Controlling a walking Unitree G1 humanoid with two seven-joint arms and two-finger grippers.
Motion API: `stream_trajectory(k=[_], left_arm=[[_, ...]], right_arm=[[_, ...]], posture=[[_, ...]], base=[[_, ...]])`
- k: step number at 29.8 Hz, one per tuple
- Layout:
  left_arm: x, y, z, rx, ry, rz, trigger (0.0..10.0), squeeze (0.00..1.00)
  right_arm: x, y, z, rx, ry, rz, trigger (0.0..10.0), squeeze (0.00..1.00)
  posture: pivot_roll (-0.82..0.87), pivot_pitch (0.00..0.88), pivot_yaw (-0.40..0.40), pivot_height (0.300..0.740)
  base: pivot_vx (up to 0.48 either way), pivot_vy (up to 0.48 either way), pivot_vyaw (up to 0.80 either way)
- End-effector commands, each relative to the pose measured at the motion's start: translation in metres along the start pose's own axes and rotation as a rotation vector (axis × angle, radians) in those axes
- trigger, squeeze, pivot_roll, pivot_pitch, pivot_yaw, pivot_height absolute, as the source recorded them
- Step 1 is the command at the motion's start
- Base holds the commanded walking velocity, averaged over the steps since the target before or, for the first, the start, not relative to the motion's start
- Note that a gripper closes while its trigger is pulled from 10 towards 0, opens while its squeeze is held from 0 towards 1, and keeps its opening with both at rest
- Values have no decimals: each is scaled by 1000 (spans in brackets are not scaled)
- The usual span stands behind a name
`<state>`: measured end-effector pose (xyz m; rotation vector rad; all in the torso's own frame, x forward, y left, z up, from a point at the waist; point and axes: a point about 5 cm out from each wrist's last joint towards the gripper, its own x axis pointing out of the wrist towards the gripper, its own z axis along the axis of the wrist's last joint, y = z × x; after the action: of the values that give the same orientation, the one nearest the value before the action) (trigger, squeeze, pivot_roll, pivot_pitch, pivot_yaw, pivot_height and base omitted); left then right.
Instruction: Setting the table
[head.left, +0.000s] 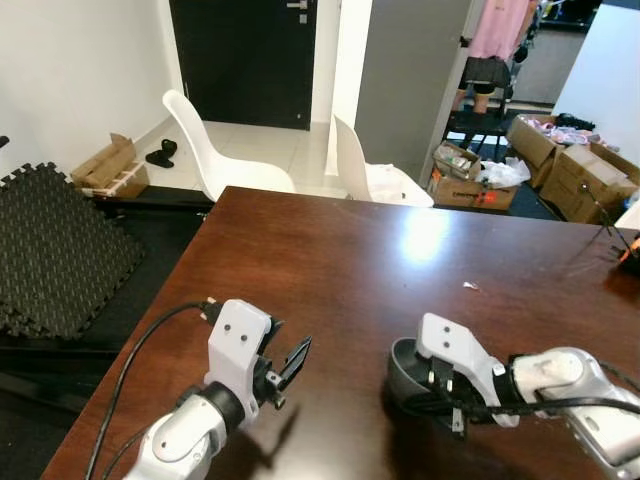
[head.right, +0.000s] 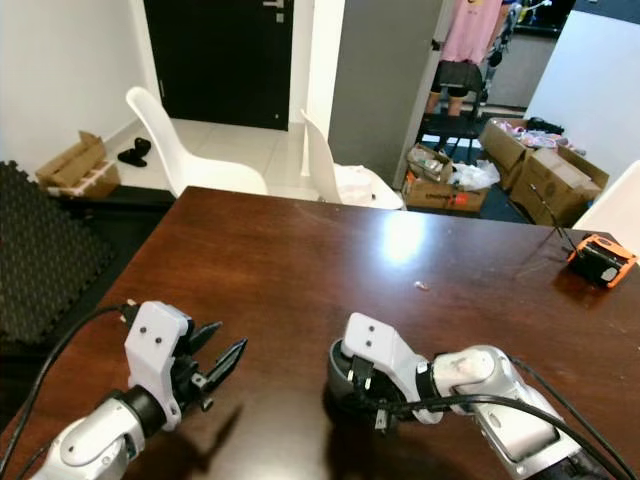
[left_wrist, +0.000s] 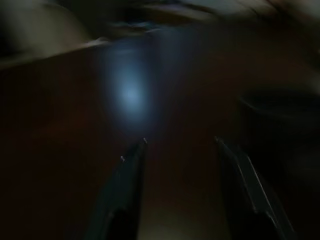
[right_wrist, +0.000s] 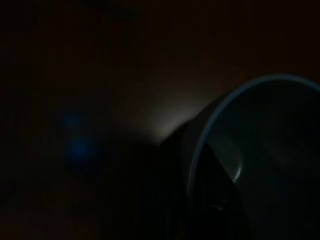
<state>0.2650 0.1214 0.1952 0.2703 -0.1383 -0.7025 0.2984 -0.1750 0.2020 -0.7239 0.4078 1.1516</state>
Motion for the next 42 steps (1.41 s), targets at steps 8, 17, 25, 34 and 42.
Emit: stream_trajectory(k=[8, 17, 25, 34, 42], left_arm=[[-63, 29, -9, 122, 236, -297, 10000, 0], [-59, 38, -2, 151, 229, -289, 10000, 0], [-62, 36, -5, 164, 239, -316, 10000, 0], [-60, 32, -6, 140, 223, -312, 10000, 0], [-58, 26, -7, 118, 204, -309, 10000, 0]], right_arm=[[10, 5, 1, -111, 23, 88, 10000, 0], [7, 8, 0, -146, 6, 198, 10000, 0], [6, 5, -7, -167, 42, 204, 10000, 204], [2, -3, -7, -225, 74, 161, 10000, 1000], [-13, -27, 10, -291, 28, -39, 10000, 0]], posture=[[33, 154, 54, 740], [26, 155, 47, 740], [27, 155, 45, 740], [21, 157, 42, 740], [17, 152, 43, 740]], base=[[0, 0, 0], [0, 0, 0], [0, 0, 0], [0, 0, 0], [0, 0, 0]])
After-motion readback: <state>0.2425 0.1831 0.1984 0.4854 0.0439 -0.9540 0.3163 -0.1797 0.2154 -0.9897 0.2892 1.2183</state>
